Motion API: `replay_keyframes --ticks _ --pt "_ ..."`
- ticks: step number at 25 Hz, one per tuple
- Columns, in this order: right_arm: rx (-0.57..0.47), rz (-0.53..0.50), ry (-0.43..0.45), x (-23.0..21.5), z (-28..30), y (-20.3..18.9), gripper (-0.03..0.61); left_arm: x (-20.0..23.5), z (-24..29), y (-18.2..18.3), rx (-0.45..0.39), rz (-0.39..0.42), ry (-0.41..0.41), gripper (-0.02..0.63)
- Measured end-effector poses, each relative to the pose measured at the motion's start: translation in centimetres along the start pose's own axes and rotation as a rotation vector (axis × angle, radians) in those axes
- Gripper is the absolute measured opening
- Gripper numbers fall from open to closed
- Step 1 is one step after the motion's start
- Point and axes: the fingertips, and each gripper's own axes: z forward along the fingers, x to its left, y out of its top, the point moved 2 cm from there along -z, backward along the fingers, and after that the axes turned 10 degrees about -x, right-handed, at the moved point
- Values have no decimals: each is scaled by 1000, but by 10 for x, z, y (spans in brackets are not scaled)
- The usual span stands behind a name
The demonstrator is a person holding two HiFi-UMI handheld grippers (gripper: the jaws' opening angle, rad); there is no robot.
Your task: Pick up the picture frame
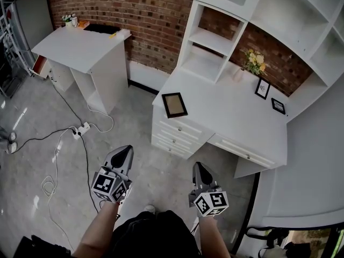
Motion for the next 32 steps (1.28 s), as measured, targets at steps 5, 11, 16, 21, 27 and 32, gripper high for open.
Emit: replay_keyframes --ticks 5,11,16,21,27,32 --pt "18 28 5 -7 18 -8 3 6 13 -7 3 -15 6 6" --pt "39 67 12 -22 52 -24 3 14 35 -10 -1 -7 26 8" --pt "67 90 42 -33 83 -34 3 30 58 -13 -9 8 62 8" --pt "106 145 46 -47 111 -47 3 41 83 -15 -12 17 67 8" --pt "157 237 46 -55 142 -74 3 51 102 -26 24 -2 81 8" --pt "204 347 38 -60 163 -100 5 62 114 -40 45 -4 99 8"
